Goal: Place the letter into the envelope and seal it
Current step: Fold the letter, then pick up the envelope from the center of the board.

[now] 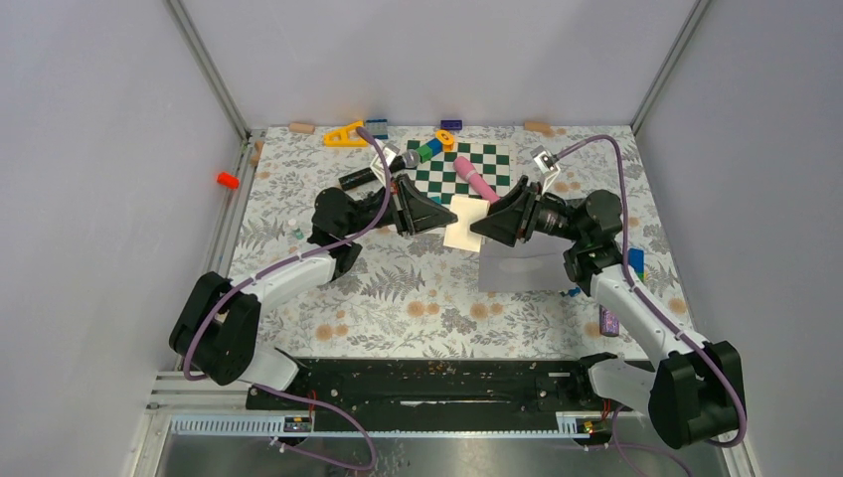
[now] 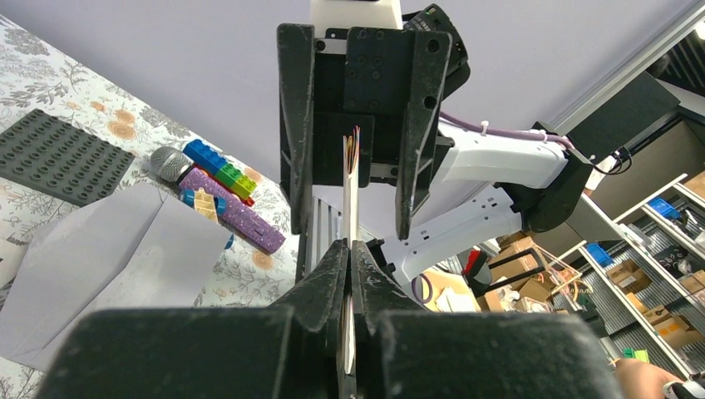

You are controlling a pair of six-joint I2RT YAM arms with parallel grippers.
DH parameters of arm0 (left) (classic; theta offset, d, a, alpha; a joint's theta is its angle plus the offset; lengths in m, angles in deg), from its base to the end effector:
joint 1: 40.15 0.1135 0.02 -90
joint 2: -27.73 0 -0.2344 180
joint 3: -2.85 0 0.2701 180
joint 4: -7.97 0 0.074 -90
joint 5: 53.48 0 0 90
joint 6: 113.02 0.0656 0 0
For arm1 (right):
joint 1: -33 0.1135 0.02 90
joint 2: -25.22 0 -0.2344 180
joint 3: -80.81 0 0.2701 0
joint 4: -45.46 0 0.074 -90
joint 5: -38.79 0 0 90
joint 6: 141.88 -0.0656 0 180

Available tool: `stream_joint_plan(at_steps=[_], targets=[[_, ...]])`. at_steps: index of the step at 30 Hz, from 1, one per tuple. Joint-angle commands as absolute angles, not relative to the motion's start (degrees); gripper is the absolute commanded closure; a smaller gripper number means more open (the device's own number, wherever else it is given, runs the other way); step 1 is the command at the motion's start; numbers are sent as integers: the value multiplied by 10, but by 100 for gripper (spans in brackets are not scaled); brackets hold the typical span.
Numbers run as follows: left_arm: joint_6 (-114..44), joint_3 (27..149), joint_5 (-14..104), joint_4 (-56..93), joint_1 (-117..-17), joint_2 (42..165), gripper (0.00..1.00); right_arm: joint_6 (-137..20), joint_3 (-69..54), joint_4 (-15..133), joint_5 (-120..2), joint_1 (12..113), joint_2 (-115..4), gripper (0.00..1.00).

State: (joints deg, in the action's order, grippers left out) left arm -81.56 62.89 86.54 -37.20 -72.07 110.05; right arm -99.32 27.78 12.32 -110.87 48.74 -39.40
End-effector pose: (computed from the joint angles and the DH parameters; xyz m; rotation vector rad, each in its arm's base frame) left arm 0.2668 -0.2254 0.2886 0.5849 1.4615 -1.8013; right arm 0.2578 0.1315 0.3104 -0.6446 1.4290 1.5085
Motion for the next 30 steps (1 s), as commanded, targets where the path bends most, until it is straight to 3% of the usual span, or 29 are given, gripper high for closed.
stream_joint_plan(at_steps=[1,5,8,10,12,16,17,20,22,25,30], targets=[[-824,623,850,-429,-722,1097,100,-982,278,111,-1118,490,-400,40],[-826,623,850,-434,-723,1097,100,-982,276,114,-1117,492,-402,53],[-824,622,849,-434,-723,1098,100,-983,274,114,-1122,497,-402,74],[-821,621,847,-430,-723,1099,100,-981,271,116,-1131,501,-401,98],[-814,621,846,-413,-723,1099,81,-972,258,127,-1150,501,-398,100],[-755,597,810,-351,-723,1076,27,-939,223,215,-1151,433,-358,100],[-734,593,795,-316,-723,1069,22,-945,220,217,-1149,392,-342,100],[-686,590,734,-214,-723,1067,19,-945,217,248,-1142,295,-305,100],[-684,580,704,-184,-724,1078,18,-848,199,382,-1118,257,-282,100],[-697,560,682,-180,-738,1100,17,-645,164,629,-986,249,-266,100],[-731,551,661,-191,-798,1142,15,-555,180,714,-825,246,-270,100]])
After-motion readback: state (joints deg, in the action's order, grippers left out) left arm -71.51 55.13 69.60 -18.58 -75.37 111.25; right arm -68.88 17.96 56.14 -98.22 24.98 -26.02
